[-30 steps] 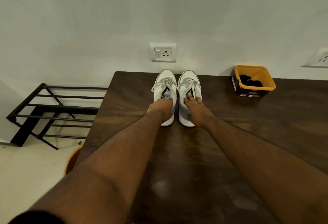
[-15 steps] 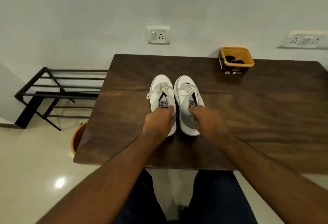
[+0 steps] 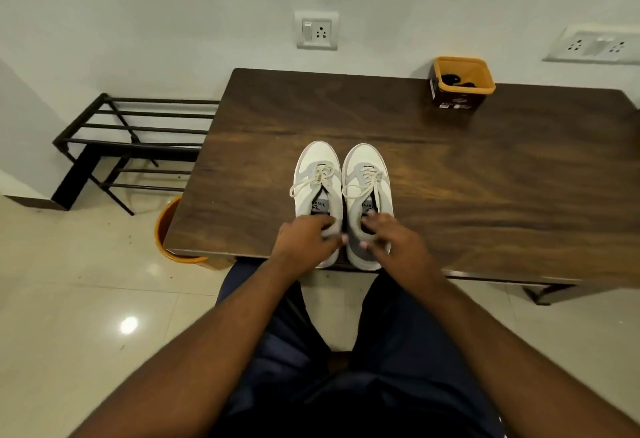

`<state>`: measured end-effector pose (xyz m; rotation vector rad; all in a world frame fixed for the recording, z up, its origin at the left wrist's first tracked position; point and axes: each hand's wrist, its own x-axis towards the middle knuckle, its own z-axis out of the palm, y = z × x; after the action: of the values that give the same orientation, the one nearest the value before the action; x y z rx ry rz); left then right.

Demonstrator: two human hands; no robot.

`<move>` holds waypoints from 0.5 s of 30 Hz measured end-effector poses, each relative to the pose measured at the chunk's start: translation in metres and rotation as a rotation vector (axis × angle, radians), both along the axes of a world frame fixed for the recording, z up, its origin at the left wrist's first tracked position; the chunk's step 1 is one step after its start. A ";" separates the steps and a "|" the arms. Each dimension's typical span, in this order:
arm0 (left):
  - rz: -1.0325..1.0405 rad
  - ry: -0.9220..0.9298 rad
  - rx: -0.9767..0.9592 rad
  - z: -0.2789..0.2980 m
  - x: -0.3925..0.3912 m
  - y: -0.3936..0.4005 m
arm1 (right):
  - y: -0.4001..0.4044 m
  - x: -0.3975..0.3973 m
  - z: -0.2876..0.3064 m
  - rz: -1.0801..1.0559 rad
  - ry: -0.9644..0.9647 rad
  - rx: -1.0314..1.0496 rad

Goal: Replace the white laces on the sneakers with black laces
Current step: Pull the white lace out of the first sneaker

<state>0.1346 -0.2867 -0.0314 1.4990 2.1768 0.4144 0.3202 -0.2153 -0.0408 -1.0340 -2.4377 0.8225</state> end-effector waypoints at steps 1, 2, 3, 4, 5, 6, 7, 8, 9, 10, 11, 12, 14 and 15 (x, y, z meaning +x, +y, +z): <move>0.070 0.015 0.004 0.002 -0.001 0.005 | 0.004 0.004 0.000 -0.102 0.102 -0.007; 0.122 0.064 -0.010 0.005 0.000 0.010 | 0.009 0.006 -0.002 -0.215 0.159 -0.040; 0.152 0.107 -0.039 0.009 0.003 0.015 | 0.015 0.006 -0.006 -0.317 0.179 -0.106; 0.165 0.132 -0.075 0.013 0.009 0.020 | 0.021 0.003 -0.010 -0.395 0.171 -0.194; 0.163 0.145 -0.120 0.018 0.014 0.026 | 0.024 -0.001 -0.014 -0.446 0.171 -0.271; 0.152 0.157 -0.170 0.021 0.019 0.032 | 0.025 -0.006 -0.020 -0.483 0.190 -0.332; 0.135 0.176 -0.209 0.025 0.024 0.038 | 0.025 -0.011 -0.025 -0.511 0.228 -0.376; 0.120 0.193 -0.243 0.027 0.026 0.043 | 0.023 -0.015 -0.030 -0.532 0.258 -0.410; 0.110 0.194 -0.266 0.027 0.026 0.047 | 0.021 -0.017 -0.034 -0.539 0.272 -0.427; 0.104 0.182 -0.271 0.028 0.024 0.051 | 0.020 -0.018 -0.037 -0.535 0.283 -0.442; 0.094 0.175 -0.267 0.028 0.020 0.054 | 0.020 -0.017 -0.037 -0.528 0.303 -0.474; 0.081 0.185 -0.255 0.029 0.013 0.057 | 0.023 -0.017 -0.036 -0.510 0.337 -0.520; 0.034 0.245 -0.245 0.029 -0.006 0.062 | 0.032 -0.018 -0.030 -0.422 0.318 -0.575; 0.002 0.291 -0.240 0.029 -0.016 0.064 | 0.038 -0.019 -0.027 -0.367 0.258 -0.546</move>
<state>0.1181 -0.2230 -0.0026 1.4964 2.3479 -0.0709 0.3014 -0.1774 -0.0680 -1.4029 -1.7661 1.4215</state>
